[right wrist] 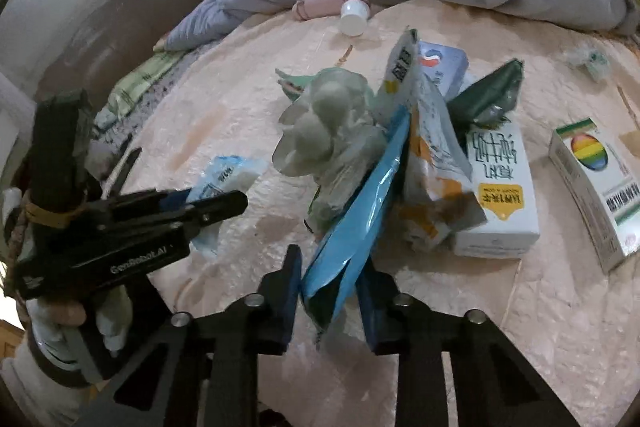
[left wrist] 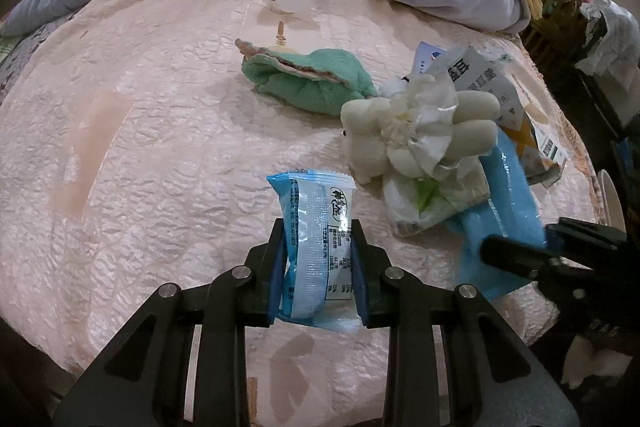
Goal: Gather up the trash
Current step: 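Grasp the blue snack wrapper with left tool while right tool grasps blue bag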
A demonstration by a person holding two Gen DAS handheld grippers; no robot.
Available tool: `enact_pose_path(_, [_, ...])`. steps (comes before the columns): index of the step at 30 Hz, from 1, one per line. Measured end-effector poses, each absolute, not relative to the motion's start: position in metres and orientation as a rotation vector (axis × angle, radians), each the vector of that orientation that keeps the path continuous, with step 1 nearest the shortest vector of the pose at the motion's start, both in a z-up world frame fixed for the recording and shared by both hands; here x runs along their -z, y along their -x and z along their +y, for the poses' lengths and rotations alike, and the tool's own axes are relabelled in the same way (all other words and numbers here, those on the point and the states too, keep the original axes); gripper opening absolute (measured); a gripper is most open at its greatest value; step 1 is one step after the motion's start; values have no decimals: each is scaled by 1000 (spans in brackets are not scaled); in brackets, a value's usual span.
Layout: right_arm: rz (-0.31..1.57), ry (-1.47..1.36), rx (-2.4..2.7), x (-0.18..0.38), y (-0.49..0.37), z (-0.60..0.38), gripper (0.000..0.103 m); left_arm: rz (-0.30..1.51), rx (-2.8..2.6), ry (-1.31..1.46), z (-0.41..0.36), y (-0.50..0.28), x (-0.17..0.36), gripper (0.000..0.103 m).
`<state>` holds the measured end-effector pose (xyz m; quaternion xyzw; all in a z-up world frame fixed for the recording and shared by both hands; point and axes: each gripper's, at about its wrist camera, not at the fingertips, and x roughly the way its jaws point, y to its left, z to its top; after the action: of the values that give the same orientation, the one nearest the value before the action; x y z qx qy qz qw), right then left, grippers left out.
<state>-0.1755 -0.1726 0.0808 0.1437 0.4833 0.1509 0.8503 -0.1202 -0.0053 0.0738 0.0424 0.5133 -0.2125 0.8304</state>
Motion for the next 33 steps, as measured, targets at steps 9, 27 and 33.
enact_pose_path(9, [1035,-335,-221,-93,247,-257,15,1074,474,-71,-13,128,-80,26])
enact_pose_path(27, [1064,-131,-42,-68,249,-282,83,1030,557,-85,-54,155,-111,26])
enact_pose_path(33, [1003,-113,-2,-71,265,-286,53,1003,599,-92,-74,166,-126,26])
